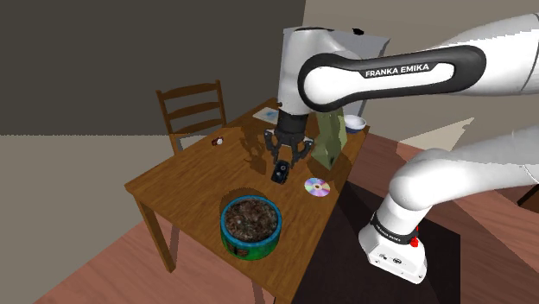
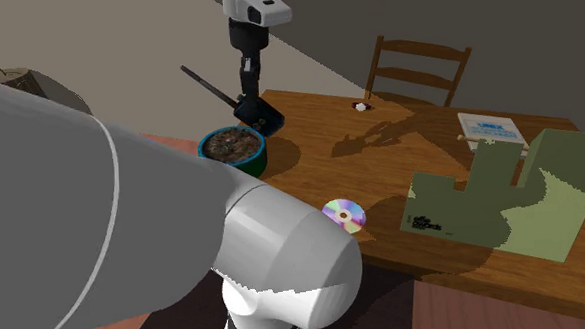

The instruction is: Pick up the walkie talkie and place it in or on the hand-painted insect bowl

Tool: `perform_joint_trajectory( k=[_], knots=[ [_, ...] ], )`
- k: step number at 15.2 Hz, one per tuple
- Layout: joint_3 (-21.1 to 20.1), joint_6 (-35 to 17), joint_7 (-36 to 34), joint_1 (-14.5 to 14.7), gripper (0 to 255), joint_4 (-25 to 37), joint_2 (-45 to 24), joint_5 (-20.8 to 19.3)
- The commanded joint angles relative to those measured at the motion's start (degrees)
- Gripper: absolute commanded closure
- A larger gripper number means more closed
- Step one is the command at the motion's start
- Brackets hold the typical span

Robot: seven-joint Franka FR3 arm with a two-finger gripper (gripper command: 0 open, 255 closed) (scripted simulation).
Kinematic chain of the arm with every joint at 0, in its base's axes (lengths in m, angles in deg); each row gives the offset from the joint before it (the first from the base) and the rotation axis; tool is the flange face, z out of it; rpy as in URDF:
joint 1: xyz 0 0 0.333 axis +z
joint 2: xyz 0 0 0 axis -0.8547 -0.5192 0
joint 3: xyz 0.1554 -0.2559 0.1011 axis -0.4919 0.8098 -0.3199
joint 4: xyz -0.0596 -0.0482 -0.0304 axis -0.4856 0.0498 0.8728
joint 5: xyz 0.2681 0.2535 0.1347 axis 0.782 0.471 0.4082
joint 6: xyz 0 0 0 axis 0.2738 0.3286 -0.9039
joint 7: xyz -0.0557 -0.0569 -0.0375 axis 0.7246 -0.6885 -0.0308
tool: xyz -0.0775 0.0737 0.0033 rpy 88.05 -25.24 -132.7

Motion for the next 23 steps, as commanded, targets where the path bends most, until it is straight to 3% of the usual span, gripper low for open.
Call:
perform_joint_trajectory(
  k=[1,6,16,23],
  knots=[
    [-3.03,-1.74,-2.57,-0.41,255,2.22,-3.11,0.41],
    [-11.48,-5.49,-10.06,-3.1,255,9.95,-12.51,-1.33],
    [-14.9,-14.01,-10.07,-3.77,255,4.87,-16.03,-0.94],
    [-14.9,-14.01,-10.07,-3.77,255,4.87,-16.03,-0.94]
  ],
)
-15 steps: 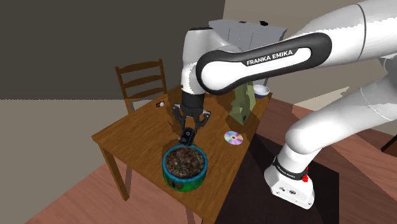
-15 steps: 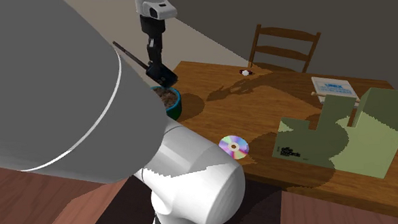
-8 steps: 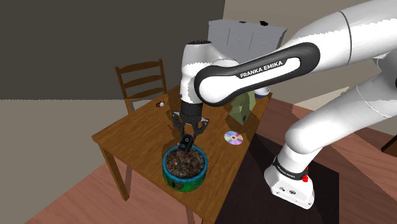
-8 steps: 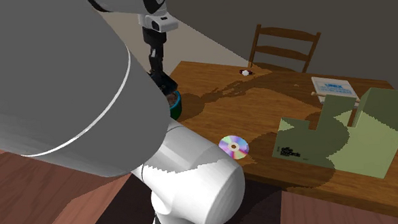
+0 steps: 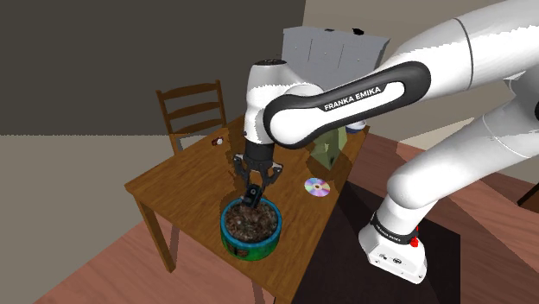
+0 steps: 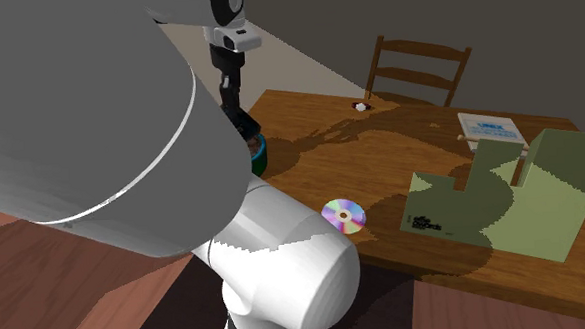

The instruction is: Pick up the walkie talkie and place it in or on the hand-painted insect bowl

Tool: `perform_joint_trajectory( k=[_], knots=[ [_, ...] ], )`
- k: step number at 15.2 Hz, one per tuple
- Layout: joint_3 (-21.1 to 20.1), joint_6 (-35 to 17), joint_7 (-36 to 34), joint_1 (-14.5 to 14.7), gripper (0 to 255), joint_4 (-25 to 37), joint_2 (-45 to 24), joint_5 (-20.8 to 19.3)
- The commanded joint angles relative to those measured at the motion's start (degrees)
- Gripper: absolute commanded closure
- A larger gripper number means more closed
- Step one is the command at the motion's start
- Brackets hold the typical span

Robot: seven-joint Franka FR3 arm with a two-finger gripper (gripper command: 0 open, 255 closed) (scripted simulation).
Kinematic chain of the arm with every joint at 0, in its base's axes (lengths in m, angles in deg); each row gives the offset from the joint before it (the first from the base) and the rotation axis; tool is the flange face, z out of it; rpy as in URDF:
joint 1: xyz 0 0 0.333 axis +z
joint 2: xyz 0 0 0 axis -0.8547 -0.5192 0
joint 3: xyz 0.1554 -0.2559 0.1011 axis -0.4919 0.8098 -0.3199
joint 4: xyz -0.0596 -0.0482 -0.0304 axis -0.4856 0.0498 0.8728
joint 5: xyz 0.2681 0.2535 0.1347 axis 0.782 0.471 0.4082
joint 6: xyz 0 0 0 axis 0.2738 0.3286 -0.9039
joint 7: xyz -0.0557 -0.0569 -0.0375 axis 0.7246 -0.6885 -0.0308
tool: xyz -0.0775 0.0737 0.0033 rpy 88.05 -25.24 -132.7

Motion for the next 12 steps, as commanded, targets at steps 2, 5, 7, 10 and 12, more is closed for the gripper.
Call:
perform_joint_trajectory(
  k=[2,5,7,10,12],
  knots=[
    [-0.01,0.0,0.05,0.05,0,-0.35,0.0,0.05],
    [-0.04,-0.06,0.04,0.01,0,-0.34,-0.06,0.02],
    [1.04,2.35,0.24,0.23,0,0.91,1.1,-0.01],
    [3.73,8.35,0.59,0.65,0,4.27,3.69,-0.31],
    [3.75,8.35,0.58,0.67,0,4.27,3.69,-0.31]
  ],
)
